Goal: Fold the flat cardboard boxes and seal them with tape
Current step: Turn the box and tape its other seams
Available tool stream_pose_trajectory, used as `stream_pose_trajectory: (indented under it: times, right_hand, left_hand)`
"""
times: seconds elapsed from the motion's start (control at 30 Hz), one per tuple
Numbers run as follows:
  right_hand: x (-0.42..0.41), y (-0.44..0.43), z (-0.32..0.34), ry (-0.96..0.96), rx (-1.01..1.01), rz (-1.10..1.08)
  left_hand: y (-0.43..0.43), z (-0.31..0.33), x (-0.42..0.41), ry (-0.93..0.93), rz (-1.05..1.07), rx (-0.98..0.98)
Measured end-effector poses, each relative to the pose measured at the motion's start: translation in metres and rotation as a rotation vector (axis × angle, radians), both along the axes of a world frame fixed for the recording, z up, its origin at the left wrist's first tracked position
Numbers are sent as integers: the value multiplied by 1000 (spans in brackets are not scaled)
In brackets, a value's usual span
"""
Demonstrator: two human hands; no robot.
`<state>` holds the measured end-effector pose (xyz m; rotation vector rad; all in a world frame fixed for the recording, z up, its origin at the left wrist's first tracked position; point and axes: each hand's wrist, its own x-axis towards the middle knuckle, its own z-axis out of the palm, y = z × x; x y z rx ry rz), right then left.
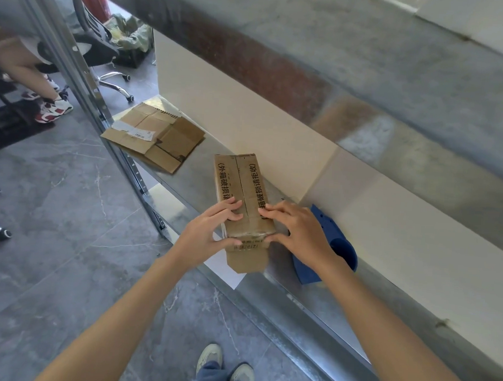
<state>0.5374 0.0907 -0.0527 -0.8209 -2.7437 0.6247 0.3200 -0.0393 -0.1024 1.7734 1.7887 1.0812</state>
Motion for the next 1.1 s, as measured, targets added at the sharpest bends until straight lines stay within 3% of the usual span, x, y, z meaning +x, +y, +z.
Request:
stream_pose_trajectory:
  times: [0.17,0.33,0.67,0.93,1.1]
  right_hand:
    - [0,7,3,-28,15,40]
    - [-3,2,-1,-11,62,29]
    - [-11,-12,-4,44,54,-79]
    - [-18,-14,2,32,-55,-167]
    - [-23,-17,6,40,-199,-228]
  left_hand:
    - [2,5,-5,76,-9,-36]
    - [0,1,8,89,63,70]
    - [0,6,23,137,202,70]
    - [2,19,15,225,133,-70]
    - [5,33,-12,328,-74,-227]
